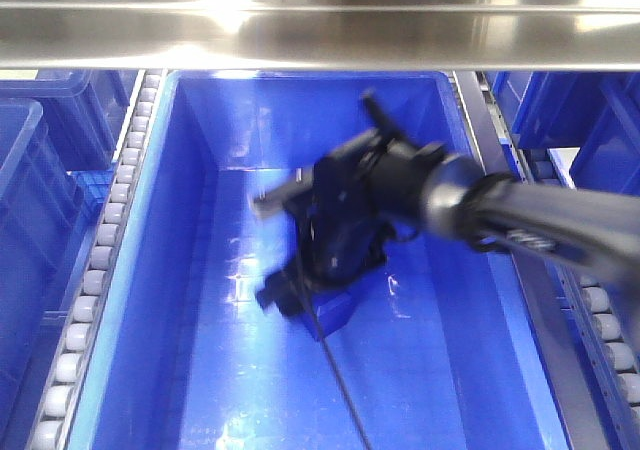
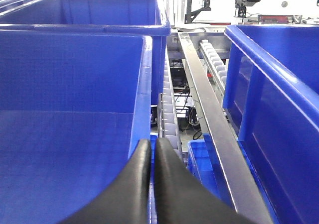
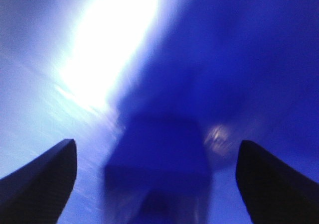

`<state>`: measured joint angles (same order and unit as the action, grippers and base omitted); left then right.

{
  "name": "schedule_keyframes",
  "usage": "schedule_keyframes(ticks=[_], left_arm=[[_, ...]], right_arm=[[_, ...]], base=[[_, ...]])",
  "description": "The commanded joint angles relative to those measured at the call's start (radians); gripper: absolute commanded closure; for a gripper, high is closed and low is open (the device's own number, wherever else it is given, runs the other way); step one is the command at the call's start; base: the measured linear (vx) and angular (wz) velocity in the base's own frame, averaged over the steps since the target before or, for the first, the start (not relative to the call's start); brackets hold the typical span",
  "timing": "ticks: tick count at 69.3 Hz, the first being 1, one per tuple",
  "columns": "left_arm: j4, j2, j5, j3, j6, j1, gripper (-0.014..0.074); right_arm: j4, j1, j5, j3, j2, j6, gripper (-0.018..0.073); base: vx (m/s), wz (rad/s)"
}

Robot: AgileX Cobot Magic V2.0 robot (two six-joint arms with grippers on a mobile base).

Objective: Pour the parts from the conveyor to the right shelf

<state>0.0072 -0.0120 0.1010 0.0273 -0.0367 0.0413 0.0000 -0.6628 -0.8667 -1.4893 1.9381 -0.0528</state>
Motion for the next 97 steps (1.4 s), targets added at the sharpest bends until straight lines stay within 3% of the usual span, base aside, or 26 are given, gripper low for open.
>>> schedule_keyframes(ticks=[1,19,34,55,68,77,97], left_arm=[[-0.007,-0.012,-0.079,-0.02,-0.008,-0.005,0.0603],[-0.007,-0.012,-0.079,-0.02,-0.008,-0.005,0.0603],[-0.007,-0.012,-0.079,-0.02,-0.008,-0.005,0.0603],[-0.007,-0.012,-0.079,-0.02,-0.008,-0.005,0.0603],[-0.007,-0.012,-0.079,-0.02,-0.008,-0.005,0.0603],[-0.007,-0.012,-0.079,-0.02,-0.008,-0.005,0.0603],[-0.007,-0.012,-0.079,-0.02,-0.008,-0.005,0.0603]], right_arm=[[-0.013,0.007,0.087,0.011,-0.111,-0.027,-0.0034],[-0.023,0.018,0.356,0.298,-0.372,-0.104,0.0137],[-0.09,0.061,0.468,0.495,-0.624,-0.157,0.0575],[-0.114,0.231,0.509,0.722,-0.926,-0.114,0.0566],[-0.113,0.337,0.614,0.863,-1.106,-0.02,0.0564],[-0.114,0.407,0.68,0.967,-1.215,-0.017,0.0564],[-0.092,0.47,0.867,1.168,-1.421,0.077,0.0564]], base=[[0.0,0.0],[0.0,0.0],[0.0,0.0],[0.0,0.0],[0.0,0.0],[0.0,0.0],[0.0,0.0]])
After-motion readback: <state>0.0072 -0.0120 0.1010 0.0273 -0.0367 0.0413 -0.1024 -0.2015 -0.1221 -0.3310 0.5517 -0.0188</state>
